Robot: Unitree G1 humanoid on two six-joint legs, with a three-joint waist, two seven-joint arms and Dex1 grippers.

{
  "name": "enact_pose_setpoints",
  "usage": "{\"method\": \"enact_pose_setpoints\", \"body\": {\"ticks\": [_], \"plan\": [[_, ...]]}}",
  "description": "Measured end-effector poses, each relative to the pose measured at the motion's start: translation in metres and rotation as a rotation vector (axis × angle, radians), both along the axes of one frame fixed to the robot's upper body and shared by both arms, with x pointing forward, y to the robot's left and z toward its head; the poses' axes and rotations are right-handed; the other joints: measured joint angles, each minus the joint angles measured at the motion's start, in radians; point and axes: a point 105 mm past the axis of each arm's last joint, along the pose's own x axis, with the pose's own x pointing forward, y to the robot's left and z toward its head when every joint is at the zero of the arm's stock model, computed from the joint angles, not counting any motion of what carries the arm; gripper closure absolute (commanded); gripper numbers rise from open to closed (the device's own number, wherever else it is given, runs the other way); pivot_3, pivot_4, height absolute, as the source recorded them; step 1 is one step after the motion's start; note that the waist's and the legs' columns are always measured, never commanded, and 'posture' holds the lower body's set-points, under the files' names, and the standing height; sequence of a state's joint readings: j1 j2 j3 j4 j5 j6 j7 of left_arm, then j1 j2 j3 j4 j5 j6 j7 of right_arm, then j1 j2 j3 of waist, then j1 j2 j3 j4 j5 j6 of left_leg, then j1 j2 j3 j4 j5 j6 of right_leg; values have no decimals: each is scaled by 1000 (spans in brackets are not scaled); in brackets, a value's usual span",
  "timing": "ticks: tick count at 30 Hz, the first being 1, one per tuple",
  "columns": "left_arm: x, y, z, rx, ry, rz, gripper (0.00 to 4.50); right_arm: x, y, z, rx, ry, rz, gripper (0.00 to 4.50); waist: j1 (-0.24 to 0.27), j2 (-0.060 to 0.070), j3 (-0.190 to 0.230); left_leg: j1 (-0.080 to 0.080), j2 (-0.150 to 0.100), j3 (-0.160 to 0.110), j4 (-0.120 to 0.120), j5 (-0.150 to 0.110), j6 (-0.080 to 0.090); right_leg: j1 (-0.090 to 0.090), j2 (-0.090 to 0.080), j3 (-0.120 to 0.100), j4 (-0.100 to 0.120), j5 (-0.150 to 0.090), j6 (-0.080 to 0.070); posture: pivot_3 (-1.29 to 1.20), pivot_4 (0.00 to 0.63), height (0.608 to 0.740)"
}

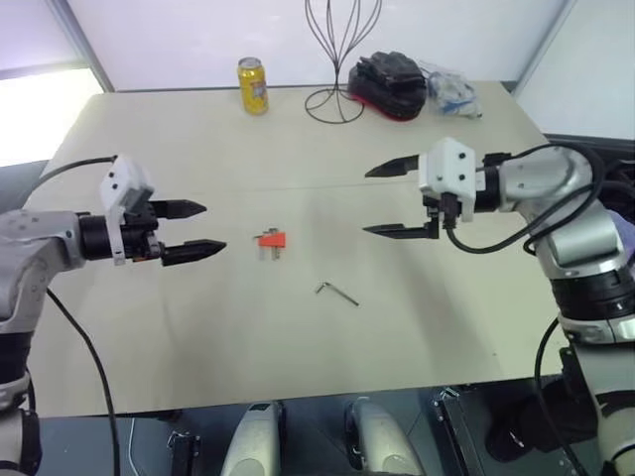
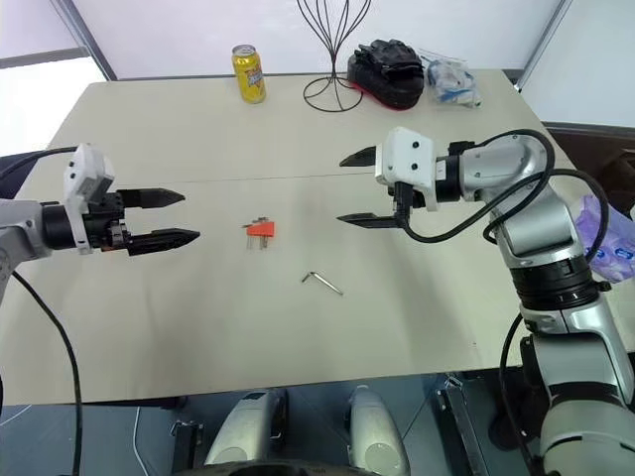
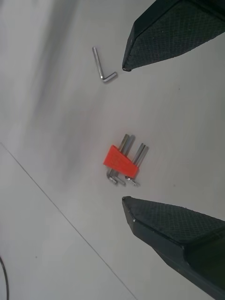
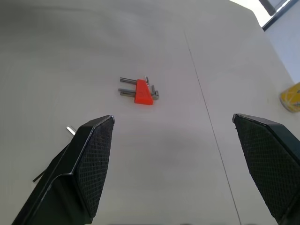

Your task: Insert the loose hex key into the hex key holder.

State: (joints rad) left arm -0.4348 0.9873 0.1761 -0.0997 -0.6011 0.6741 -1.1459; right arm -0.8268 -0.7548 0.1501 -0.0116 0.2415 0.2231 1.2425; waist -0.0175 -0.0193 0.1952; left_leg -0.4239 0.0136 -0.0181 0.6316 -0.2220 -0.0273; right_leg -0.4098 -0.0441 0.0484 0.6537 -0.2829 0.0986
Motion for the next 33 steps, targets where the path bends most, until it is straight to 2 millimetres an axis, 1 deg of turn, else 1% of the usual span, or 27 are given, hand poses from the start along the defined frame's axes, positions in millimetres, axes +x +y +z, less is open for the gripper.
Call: {"method": "enact_pose_setpoints", "body": {"ticks": [4, 11, 23, 28, 33], "plan": [[0, 0, 3, 3, -6, -6, 42, 0, 4, 0, 10, 1, 16, 295, 1, 0, 0, 0, 0, 0, 1, 0, 0, 0, 0, 0, 0, 0, 0, 0, 150, 740], [2, -3, 10, -5, -20, -8, 42, 5, 4, -4, 14, 10, 10, 295, 1, 0, 0, 0, 0, 0, 1, 0, 0, 0, 0, 0, 1, 0, 0, 0, 150, 740], [3, -3, 9, -5, -23, -4, 42, 9, 2, -6, 7, 7, 9, 295, 0, 0, 0, 0, 0, 0, 1, 0, 0, 0, 0, -1, 1, 0, 0, 0, 150, 740], [1, -3, 6, -6, -13, -9, 42, 15, 4, -14, 37, 56, 5, 295, 0, 0, 0, 0, 0, 0, 1, 0, 0, 0, 1, -1, 2, 0, 0, 0, 150, 740], [-1, -1, 1, -6, 5, -4, 42, 25, 15, -21, 78, 112, 10, 295, -3, 0, 0, 0, 0, 0, 1, 0, 0, 0, 1, 0, 3, 0, 0, 0, 150, 740]]}}
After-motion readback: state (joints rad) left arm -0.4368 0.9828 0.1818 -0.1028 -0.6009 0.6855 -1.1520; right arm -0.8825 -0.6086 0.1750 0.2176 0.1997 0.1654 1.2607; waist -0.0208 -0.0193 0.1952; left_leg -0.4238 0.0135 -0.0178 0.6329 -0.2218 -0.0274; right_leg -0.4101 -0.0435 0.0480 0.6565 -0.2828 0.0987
